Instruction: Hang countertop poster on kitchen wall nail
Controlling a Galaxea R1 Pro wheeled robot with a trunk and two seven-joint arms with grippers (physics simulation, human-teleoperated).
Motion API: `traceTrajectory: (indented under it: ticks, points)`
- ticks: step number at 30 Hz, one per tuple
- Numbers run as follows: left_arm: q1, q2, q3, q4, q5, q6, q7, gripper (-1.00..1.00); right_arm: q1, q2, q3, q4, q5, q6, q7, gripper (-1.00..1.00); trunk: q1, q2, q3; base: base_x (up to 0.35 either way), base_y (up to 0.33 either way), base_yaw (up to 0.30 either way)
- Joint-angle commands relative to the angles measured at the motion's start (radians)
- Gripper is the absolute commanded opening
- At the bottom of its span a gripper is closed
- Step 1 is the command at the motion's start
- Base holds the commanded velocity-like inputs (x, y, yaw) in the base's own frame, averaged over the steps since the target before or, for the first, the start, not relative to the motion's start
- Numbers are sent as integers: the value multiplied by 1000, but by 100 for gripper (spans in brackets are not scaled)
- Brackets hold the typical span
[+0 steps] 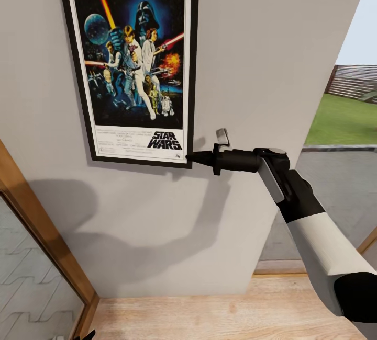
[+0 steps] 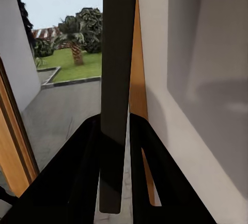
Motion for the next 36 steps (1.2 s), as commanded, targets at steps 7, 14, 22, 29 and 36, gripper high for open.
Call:
traceTrajectory:
  ticks: [7, 14, 22, 29, 36]
  points:
    - [-1, 0, -8, 0, 7, -6, -1, 100, -1, -1, 2, 0, -9, 10, -2, -100, 1, -2, -2, 0, 0, 0]
    - [-1, 2, -9, 0, 7, -6, -1, 100, -1, -1, 2, 0, -9, 10, 0, -100, 1, -2, -2, 0, 0, 0]
    - [-1, 6, -11, 0, 7, -6, -1, 100, -1, -1, 2, 0, -9, 10, 0, -100, 1, -2, -2, 0, 0, 0]
    - [-1, 6, -11, 0, 7, -6, -1, 100, -1, -1, 2, 0, -9, 10, 0, -100, 1, -2, -2, 0, 0, 0]
    - [0, 6, -11, 0, 7, -6, -2, 100, -1, -1, 2, 0, -10, 10, 0, -100, 1, -2, -2, 0, 0, 0]
